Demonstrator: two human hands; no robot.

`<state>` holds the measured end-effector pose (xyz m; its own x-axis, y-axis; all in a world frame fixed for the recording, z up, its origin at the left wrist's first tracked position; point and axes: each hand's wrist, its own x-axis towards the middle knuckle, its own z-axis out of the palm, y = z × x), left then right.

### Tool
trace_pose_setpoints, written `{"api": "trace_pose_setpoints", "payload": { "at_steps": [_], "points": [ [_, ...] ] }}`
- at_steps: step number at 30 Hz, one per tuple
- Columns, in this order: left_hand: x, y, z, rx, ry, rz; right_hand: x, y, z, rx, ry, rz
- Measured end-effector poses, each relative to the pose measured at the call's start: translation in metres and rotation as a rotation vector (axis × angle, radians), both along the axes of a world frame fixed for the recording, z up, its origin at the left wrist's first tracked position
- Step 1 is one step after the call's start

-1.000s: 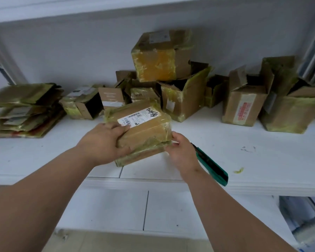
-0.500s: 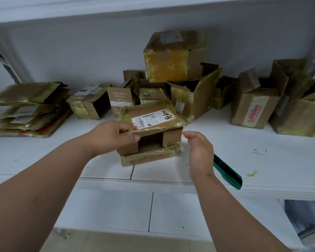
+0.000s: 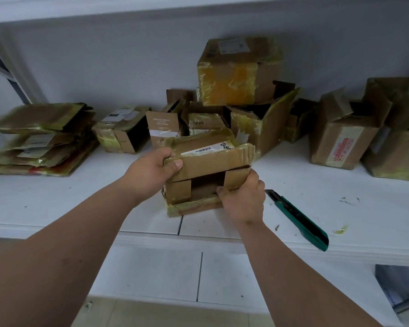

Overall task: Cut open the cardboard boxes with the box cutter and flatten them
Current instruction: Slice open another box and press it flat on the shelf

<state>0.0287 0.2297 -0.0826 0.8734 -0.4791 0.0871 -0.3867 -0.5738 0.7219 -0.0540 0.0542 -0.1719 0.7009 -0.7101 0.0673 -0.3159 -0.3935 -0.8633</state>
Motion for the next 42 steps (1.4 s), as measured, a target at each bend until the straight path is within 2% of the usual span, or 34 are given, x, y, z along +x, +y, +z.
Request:
{"api": "trace_pose_setpoints", "payload": {
  "at_steps": [9, 16, 23, 28, 32, 35, 39, 42],
  "points": [
    [0.006, 0.01, 0.0, -0.013, 0.008, 0.045, -0.014, -0.003, -0.01, 0.266, -0.117, 0.135],
    [0.008, 0.021, -0.002, -0.064, 0.037, 0.101, -0.022, -0.004, -0.008, 0.315, -0.114, 0.241],
    [0.006, 0.021, -0.004, -0.053, -0.039, 0.143, -0.017, 0.0, -0.009, 0.291, -0.121, 0.104],
    [0.005, 0.019, -0.004, -0.034, -0.068, 0.127, -0.01, 0.001, -0.012, 0.144, -0.079, -0.008],
    [0.006, 0.013, -0.004, -0.018, -0.088, 0.131, -0.009, -0.003, -0.011, 0.078, -0.049, -0.009],
    [0.006, 0.014, -0.005, -0.027, -0.088, 0.148, -0.011, -0.004, -0.01, 0.137, -0.035, -0.036],
    [0.009, 0.023, -0.005, -0.087, -0.045, 0.196, -0.02, -0.011, -0.015, 0.409, -0.136, -0.152],
    [0.008, 0.016, -0.004, -0.074, -0.04, 0.128, -0.025, -0.007, -0.013, 0.322, -0.074, -0.049]
  ]
}}
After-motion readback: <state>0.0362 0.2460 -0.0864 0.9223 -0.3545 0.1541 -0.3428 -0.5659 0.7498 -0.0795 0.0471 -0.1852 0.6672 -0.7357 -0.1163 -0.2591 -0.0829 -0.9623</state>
